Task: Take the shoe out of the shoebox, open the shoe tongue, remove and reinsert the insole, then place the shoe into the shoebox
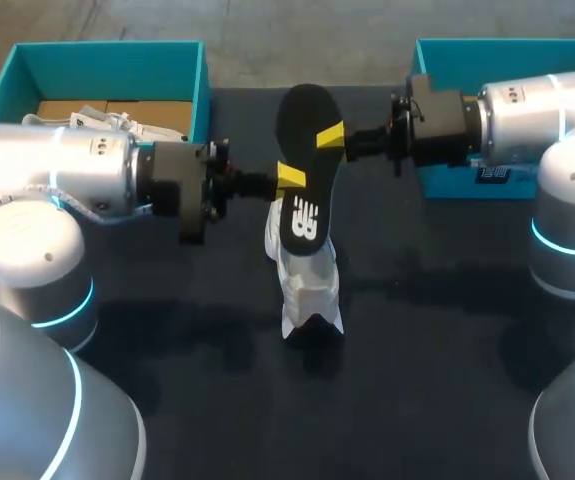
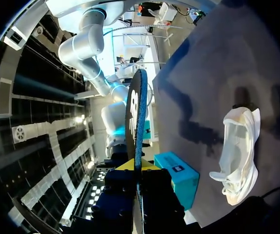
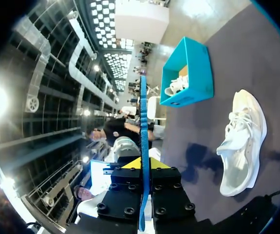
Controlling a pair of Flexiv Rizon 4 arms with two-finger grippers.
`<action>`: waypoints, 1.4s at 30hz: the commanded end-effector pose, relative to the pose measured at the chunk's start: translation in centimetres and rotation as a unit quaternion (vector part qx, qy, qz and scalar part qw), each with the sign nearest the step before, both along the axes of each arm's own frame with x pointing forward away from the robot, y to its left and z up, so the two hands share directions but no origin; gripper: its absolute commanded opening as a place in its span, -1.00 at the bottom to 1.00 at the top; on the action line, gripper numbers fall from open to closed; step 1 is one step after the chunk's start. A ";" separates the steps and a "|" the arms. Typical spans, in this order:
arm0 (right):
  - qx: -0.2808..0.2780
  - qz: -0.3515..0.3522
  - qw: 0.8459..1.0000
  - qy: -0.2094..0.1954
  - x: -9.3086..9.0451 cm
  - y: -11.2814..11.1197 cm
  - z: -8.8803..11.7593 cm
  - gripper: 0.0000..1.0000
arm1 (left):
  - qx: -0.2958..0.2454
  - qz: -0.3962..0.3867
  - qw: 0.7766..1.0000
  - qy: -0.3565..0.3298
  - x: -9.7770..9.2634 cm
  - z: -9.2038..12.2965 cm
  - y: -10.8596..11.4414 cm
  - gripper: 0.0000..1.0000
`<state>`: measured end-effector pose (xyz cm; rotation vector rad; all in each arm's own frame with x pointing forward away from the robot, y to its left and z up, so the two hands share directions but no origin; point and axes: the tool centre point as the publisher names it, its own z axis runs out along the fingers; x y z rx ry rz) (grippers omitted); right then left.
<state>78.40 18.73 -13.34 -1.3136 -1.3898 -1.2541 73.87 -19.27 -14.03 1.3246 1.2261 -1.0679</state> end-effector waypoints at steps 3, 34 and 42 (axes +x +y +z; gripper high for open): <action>0.001 0.000 1.000 -0.003 -0.2 0.2 0.0 -1.00 | 0.005 0.000 1.000 0.000 -0.5 0.4 0.2 0.58; -0.021 0.010 0.999 0.032 0.9 0.0 -3.8 -1.00 | 0.365 -0.025 0.925 0.103 -0.2 2.9 3.7 1.00; -0.021 0.018 0.999 0.032 1.1 0.2 -4.0 -1.00 | 0.464 -0.064 0.876 0.116 0.3 3.4 3.8 1.00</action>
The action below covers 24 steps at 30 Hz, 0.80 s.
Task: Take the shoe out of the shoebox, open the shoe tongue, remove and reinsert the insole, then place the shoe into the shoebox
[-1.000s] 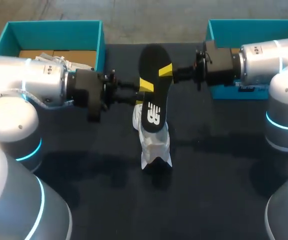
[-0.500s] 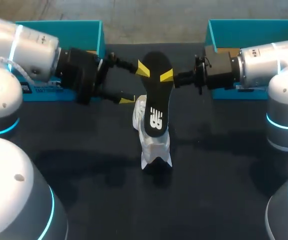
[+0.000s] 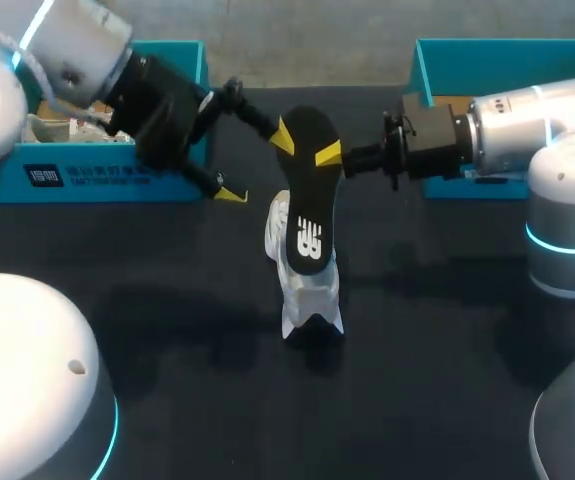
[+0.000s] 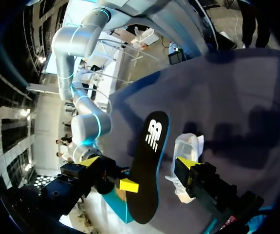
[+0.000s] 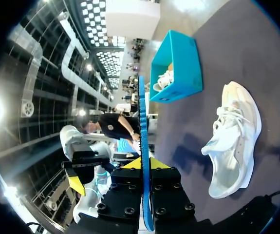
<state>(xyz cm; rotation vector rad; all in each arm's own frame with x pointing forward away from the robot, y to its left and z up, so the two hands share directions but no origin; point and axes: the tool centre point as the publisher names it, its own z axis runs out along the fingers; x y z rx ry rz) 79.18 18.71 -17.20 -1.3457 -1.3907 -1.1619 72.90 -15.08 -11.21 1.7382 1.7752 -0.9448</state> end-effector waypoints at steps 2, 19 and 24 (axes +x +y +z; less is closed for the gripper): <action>-0.001 0.007 1.000 0.001 0.3 0.3 -0.3 -1.00 | 0.211 -0.056 0.976 0.026 1.4 0.5 -0.5 1.00; -0.022 0.006 1.000 0.001 0.2 0.1 -1.0 -1.00 | 0.389 -0.057 0.919 -0.002 2.7 1.6 -1.4 1.00; -0.015 0.003 1.000 -0.002 0.2 0.1 -1.0 -1.00 | 0.412 -0.051 0.910 -0.024 3.2 1.8 -1.8 1.00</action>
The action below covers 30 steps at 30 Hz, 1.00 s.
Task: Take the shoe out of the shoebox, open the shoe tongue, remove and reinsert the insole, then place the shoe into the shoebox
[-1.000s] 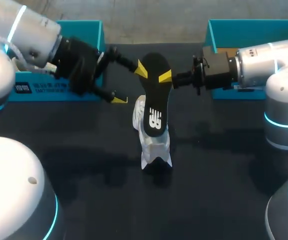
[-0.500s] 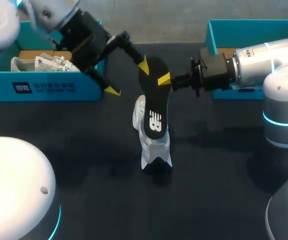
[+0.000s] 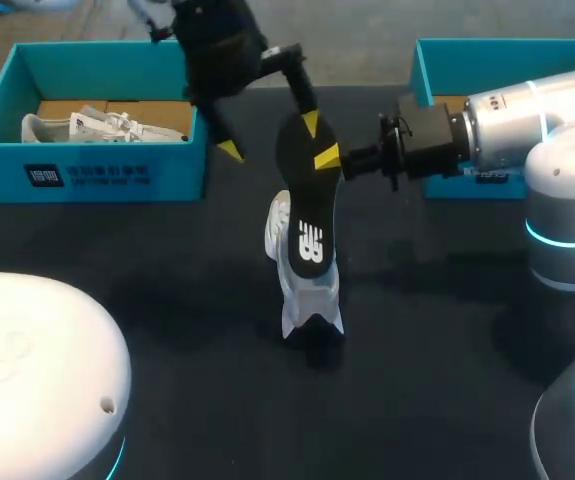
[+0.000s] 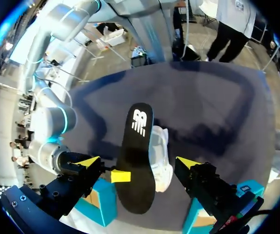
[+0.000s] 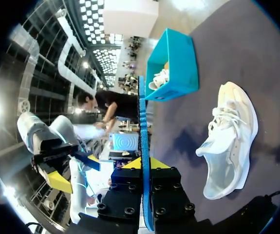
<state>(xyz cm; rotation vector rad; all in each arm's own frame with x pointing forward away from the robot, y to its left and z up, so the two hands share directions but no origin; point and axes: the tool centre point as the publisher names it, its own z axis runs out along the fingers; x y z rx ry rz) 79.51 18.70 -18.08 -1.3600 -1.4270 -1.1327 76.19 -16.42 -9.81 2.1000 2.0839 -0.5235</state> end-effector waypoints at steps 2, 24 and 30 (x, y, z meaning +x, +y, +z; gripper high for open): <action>0.007 -0.004 1.000 -0.002 -0.3 0.1 -0.1 -1.00 | 0.180 -0.022 0.983 -0.019 0.2 0.5 -0.6 1.00; 0.019 -0.012 1.000 -0.008 -0.8 0.0 -0.2 -1.00 | 0.166 -0.009 0.985 -0.035 1.2 0.4 -1.3 1.00; 0.018 -0.010 1.000 -0.008 -0.8 0.1 0.1 -1.00 | 0.166 -0.009 0.985 -0.035 1.2 0.4 -1.3 1.00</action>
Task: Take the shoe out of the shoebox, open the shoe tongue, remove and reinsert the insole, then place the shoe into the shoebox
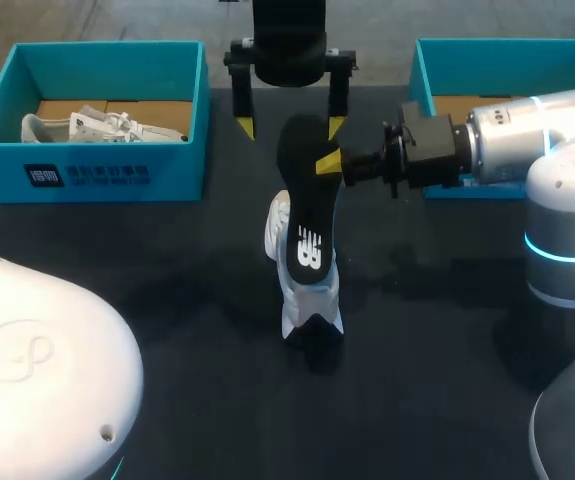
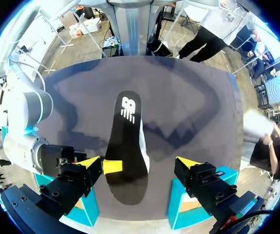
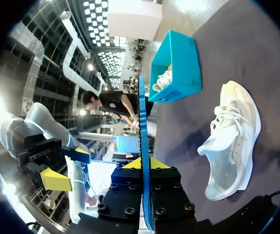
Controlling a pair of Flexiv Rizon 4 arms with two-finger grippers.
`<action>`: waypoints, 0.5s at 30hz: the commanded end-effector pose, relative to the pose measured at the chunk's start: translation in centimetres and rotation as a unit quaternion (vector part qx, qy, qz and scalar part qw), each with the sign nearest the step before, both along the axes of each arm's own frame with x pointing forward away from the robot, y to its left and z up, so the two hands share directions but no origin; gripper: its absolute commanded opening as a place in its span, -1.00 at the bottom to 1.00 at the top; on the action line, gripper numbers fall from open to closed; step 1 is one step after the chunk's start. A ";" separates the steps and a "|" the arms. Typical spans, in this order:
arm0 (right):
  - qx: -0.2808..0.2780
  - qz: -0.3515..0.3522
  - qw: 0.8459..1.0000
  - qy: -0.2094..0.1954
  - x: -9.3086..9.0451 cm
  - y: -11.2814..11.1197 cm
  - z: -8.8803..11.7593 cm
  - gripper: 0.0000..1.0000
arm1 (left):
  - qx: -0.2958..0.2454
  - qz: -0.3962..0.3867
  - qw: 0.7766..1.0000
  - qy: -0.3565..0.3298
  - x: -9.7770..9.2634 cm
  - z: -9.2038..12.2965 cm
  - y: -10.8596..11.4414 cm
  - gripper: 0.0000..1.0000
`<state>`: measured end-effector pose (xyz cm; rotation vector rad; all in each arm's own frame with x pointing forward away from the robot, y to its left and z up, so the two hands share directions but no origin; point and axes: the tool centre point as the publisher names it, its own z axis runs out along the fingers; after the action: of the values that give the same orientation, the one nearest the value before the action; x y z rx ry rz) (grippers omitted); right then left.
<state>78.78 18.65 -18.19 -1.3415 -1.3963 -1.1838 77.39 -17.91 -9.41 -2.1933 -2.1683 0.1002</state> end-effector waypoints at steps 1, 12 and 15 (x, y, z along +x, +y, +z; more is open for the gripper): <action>-0.004 0.001 1.000 0.001 0.0 0.2 0.2 -1.00 | -0.002 0.000 1.000 -0.001 0.0 0.0 0.2 1.00; -0.016 -0.002 1.000 0.024 0.0 0.2 -0.1 -1.00 | -0.002 0.000 1.000 -0.001 0.0 0.0 0.2 1.00; -0.028 -0.008 0.999 0.032 -0.1 -0.2 0.1 -1.00 | -0.002 0.000 1.000 -0.001 0.0 0.0 0.2 1.00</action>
<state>78.96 18.54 -18.79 -1.3960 -1.3711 -1.1264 77.33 -17.73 -9.44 -2.1969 -2.1710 0.1031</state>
